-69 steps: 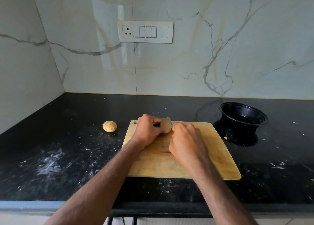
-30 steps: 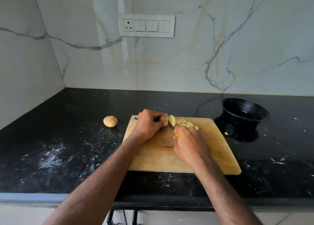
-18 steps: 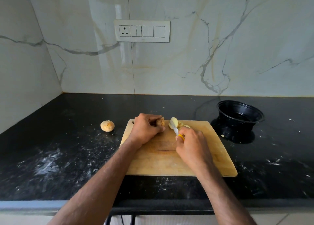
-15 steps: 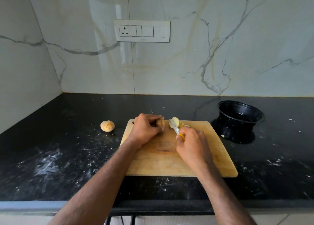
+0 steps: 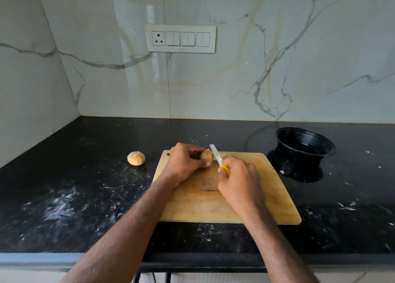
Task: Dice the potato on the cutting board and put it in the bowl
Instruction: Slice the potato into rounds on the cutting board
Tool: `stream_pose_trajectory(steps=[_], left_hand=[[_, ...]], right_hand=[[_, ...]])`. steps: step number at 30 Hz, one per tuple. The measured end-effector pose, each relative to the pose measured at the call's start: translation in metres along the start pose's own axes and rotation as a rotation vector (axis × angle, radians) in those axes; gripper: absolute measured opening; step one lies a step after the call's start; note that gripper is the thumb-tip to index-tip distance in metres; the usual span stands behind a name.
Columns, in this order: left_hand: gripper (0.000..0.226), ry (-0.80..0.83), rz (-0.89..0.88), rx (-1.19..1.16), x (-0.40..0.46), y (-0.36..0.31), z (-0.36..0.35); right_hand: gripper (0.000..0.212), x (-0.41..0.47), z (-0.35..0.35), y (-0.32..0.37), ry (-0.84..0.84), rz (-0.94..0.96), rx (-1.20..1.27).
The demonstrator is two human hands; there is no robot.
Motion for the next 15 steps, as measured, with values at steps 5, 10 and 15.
stream_pose_trajectory(steps=[5, 10, 15], left_hand=[[0.055, -0.021, 0.000, 0.048, 0.0005, -0.0003, -0.0008], [0.035, -0.028, -0.025, 0.090, -0.0004, -0.0023, -0.0012], [0.014, -0.037, -0.040, 0.121, -0.0014, -0.0047, -0.0029]], right_hand=[[0.018, -0.0022, -0.0051, 0.0069, -0.005, 0.003, -0.026], [0.021, -0.0022, -0.0075, 0.0082, 0.024, 0.007, -0.051], [0.024, -0.0047, -0.0074, 0.0092, 0.029, 0.004, -0.081]])
Point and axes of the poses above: each hand's wrist, its own x-axis towards the middle knuckle, its own z-axis out of the back of the hand, y = z × x, the point moved 3 cm from there along x, towards the middle knuckle, and after that the axes turned 9 degrees about y, right-handed, at the moved point
